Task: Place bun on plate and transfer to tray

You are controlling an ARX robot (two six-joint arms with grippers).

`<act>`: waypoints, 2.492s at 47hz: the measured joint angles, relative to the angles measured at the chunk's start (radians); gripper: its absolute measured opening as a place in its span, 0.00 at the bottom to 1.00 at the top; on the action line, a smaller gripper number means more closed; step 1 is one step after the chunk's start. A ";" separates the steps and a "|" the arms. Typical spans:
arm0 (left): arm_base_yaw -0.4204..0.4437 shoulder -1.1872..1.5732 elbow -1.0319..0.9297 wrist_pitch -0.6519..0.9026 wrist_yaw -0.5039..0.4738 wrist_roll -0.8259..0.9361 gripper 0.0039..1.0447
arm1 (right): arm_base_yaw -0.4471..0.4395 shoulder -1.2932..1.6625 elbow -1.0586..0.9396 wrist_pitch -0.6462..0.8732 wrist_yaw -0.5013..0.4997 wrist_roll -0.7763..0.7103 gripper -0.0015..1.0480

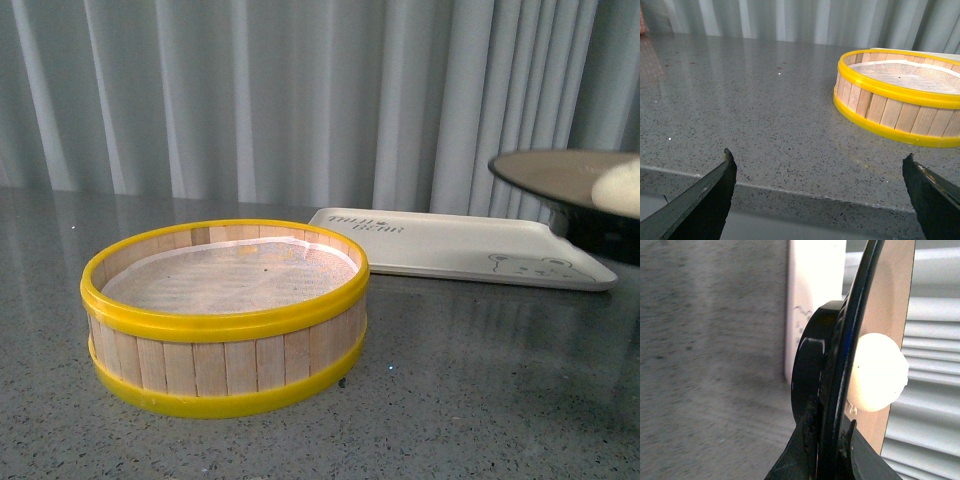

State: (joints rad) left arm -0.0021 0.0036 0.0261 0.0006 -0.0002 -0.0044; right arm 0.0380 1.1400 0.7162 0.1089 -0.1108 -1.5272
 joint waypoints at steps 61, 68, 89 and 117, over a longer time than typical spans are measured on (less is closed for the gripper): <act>0.000 0.000 0.000 0.000 0.000 0.000 0.94 | -0.027 0.880 0.827 -0.042 -0.078 0.030 0.03; 0.000 0.000 0.000 0.000 0.000 0.000 0.94 | -0.021 0.924 0.860 -0.055 -0.077 0.031 0.03; 0.000 0.000 0.000 0.000 0.000 0.000 0.94 | 0.000 0.948 0.901 -0.081 -0.074 0.041 0.03; 0.000 0.000 0.000 0.000 0.000 0.000 0.94 | 0.009 0.920 0.834 -0.158 -0.044 0.030 0.32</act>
State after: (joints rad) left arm -0.0021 0.0036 0.0261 0.0006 -0.0006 -0.0044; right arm 0.0467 2.0598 1.5505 -0.0486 -0.1547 -1.4975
